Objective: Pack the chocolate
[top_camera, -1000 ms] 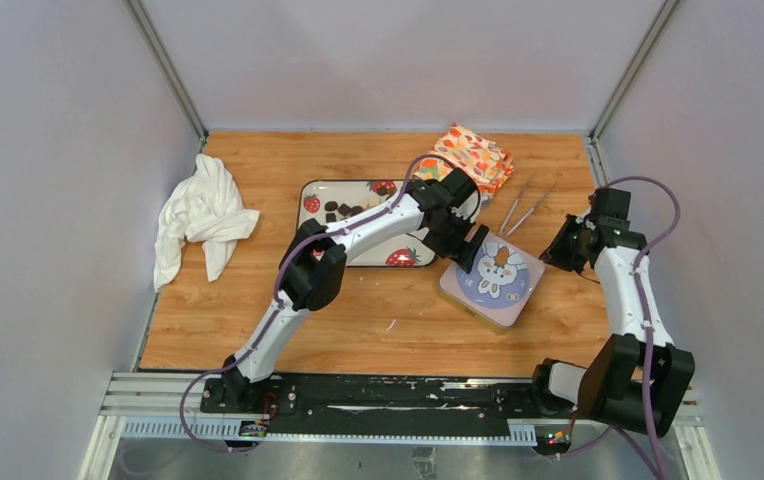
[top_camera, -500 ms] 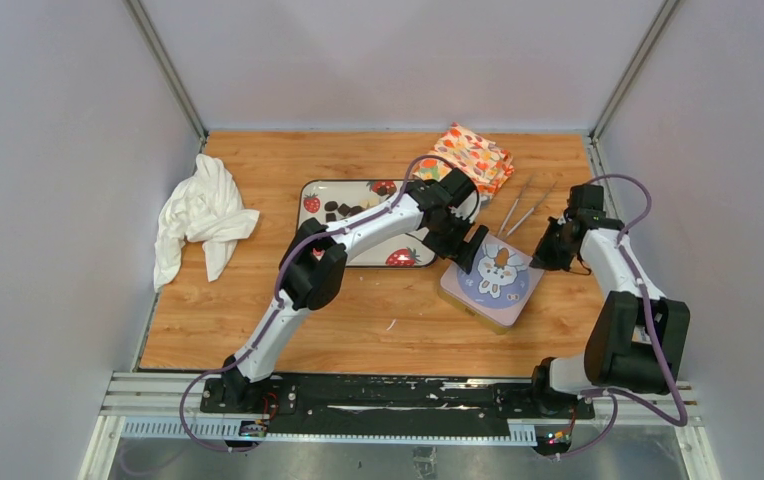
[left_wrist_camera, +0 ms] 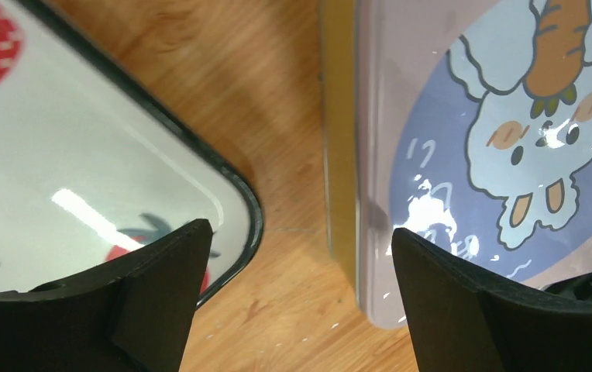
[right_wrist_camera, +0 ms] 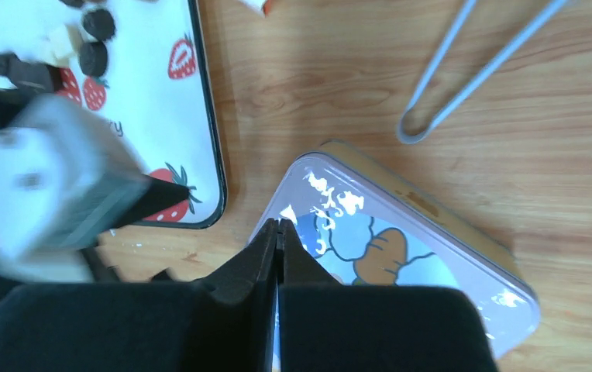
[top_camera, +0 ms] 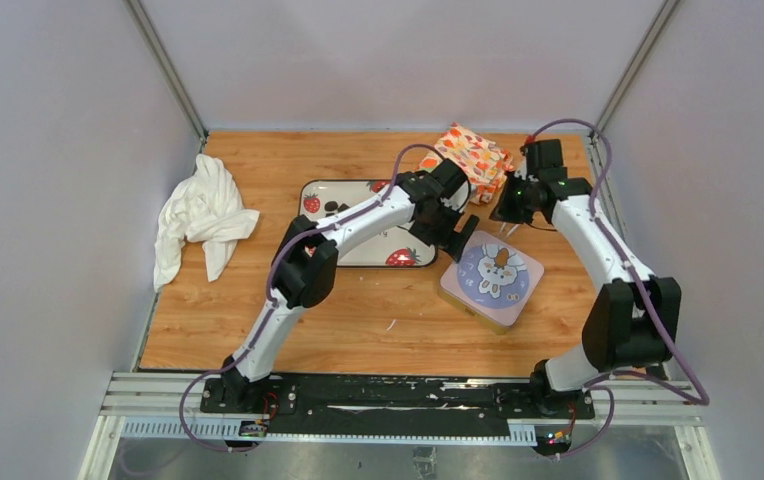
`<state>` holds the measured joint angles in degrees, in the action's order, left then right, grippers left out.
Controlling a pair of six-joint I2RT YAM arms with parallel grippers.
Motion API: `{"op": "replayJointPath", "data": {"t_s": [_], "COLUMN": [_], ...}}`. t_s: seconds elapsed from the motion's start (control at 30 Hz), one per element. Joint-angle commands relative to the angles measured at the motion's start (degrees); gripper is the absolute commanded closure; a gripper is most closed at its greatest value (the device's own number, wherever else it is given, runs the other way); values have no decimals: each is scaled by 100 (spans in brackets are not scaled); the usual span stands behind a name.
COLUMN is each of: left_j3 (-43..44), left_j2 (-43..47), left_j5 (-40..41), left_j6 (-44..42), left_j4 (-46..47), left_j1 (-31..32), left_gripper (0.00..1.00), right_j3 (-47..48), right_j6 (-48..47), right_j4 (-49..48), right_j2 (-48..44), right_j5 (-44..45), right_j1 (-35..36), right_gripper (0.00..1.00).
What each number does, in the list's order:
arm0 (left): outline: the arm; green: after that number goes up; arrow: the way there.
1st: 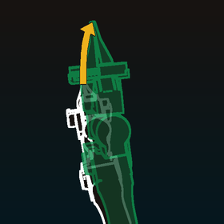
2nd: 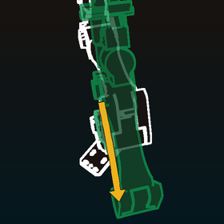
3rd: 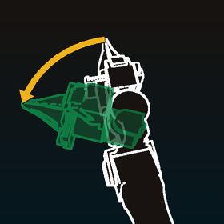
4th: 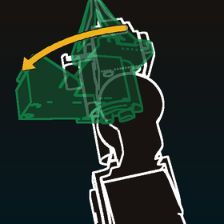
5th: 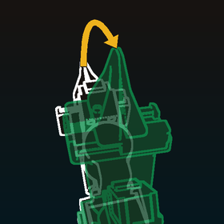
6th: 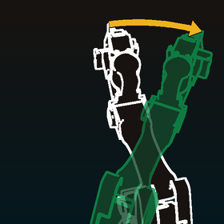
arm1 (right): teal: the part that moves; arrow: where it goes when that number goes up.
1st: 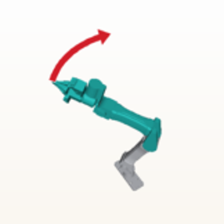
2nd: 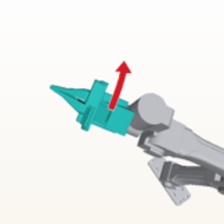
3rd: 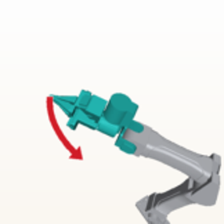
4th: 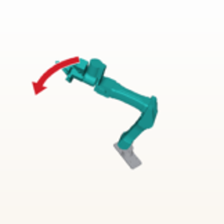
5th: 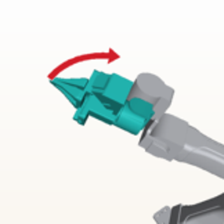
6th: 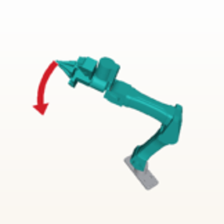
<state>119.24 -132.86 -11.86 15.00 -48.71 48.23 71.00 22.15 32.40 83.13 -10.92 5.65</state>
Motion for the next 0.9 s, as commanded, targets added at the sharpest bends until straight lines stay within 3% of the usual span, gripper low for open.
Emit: {"op": "replayJointPath", "data": {"t_s": [0.0,0.3,0.43,0.63,0.87], "left_j3": [54,-1451,-1949,-2383,-2428], "left_j2": [751,1795,2267,2982,3753], "left_j5": [453,629,990,1173,2002], "left_j6": [-13,366,397,495,327], "left_j4": [-148,361,524,803,834], "left_j1": [-206,-755,-861,-993,-1146], "left_gripper": [8,8,7,6,4], "right_j3": [-60,-359,1,903,1615], "right_j6": [273,182,157,-24,-314], "right_j4": [-92,-383,-192,141,41], "right_j2": [577,1689,1479,887,-20], "right_j5": [-140,-96,-147,139,1046], "right_j1": [244,358,358,358,358], "right_gripper": [100,100,99,79,51]}}
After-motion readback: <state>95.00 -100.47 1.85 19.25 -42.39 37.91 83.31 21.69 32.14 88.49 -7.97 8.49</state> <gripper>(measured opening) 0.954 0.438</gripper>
